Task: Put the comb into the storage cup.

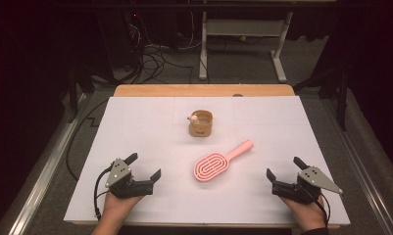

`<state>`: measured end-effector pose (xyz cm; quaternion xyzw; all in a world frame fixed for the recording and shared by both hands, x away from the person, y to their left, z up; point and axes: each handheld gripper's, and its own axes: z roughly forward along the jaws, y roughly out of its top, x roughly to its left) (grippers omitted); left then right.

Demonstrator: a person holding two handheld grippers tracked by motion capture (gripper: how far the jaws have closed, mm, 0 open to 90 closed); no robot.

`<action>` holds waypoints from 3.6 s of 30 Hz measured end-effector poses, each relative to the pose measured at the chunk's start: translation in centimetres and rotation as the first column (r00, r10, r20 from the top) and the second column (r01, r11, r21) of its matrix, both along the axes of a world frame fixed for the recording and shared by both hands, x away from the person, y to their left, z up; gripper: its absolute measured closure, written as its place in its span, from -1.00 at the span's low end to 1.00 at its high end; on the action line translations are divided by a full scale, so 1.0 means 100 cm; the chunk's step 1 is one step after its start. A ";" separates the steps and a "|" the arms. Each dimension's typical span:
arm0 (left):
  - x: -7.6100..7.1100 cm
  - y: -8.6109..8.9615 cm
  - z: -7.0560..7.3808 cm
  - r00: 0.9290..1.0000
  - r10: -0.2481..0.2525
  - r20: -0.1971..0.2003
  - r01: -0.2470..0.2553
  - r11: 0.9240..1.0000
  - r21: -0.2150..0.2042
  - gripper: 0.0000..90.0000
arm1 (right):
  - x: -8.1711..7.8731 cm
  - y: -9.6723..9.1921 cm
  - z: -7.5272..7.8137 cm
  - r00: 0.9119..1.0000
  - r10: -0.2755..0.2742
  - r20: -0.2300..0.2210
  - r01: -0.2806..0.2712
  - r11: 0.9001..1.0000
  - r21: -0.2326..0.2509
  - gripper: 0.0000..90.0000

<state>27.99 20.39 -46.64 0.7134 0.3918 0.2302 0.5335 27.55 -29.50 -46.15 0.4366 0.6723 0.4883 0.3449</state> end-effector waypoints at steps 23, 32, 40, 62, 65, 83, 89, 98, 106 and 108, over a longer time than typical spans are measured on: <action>0.002 0.013 -0.001 0.999 0.030 0.011 -0.029 0.999 -0.038 -1.00 | -0.002 0.001 0.001 1.000 0.000 0.003 0.000 1.000 0.019 -0.99; 0.002 0.012 -0.001 1.000 0.017 0.014 -0.016 0.999 -0.035 -1.00 | -0.004 0.002 0.002 1.000 -0.004 0.003 0.004 1.000 0.002 -0.76; 0.002 0.012 -0.001 1.000 0.008 0.004 -0.008 0.999 -0.041 -1.00 | -0.006 0.000 0.004 1.000 -0.003 -0.002 0.003 1.000 0.002 -0.33; 0.002 0.012 0.001 1.000 -0.002 0.023 0.003 0.999 -0.041 -1.00 | -0.001 0.009 0.008 0.997 0.054 -0.047 -0.053 0.998 0.015 1.00; 0.001 0.012 0.000 1.000 -0.007 0.024 0.008 0.999 -0.038 -1.00 | 0.000 0.012 0.008 0.997 0.070 -0.043 -0.070 0.998 0.005 1.00; 0.002 0.011 0.000 0.999 -0.030 0.028 0.031 0.998 -0.048 -1.00 | 0.077 0.062 0.016 0.982 0.047 -0.181 -0.072 0.988 -0.134 1.00; 0.003 0.011 -0.001 0.999 -0.035 0.026 0.036 0.998 -0.044 -1.00 | 0.110 0.082 0.013 0.969 0.022 -0.245 -0.076 0.974 -0.212 1.00; 0.003 0.011 -0.001 0.999 -0.036 0.032 0.038 0.998 -0.053 -1.00 | 0.132 0.104 0.019 0.954 0.021 -0.301 -0.128 0.931 -0.342 1.00; 0.003 0.011 -0.001 0.999 -0.035 0.031 0.037 0.998 -0.057 -1.00 | 0.134 0.106 0.014 0.938 0.013 -0.345 -0.152 0.914 -0.377 1.00; 0.003 0.011 -0.001 0.999 -0.036 0.030 0.038 0.998 -0.059 -1.00 | 0.131 0.105 0.013 0.938 0.017 -0.345 -0.154 0.915 -0.372 1.00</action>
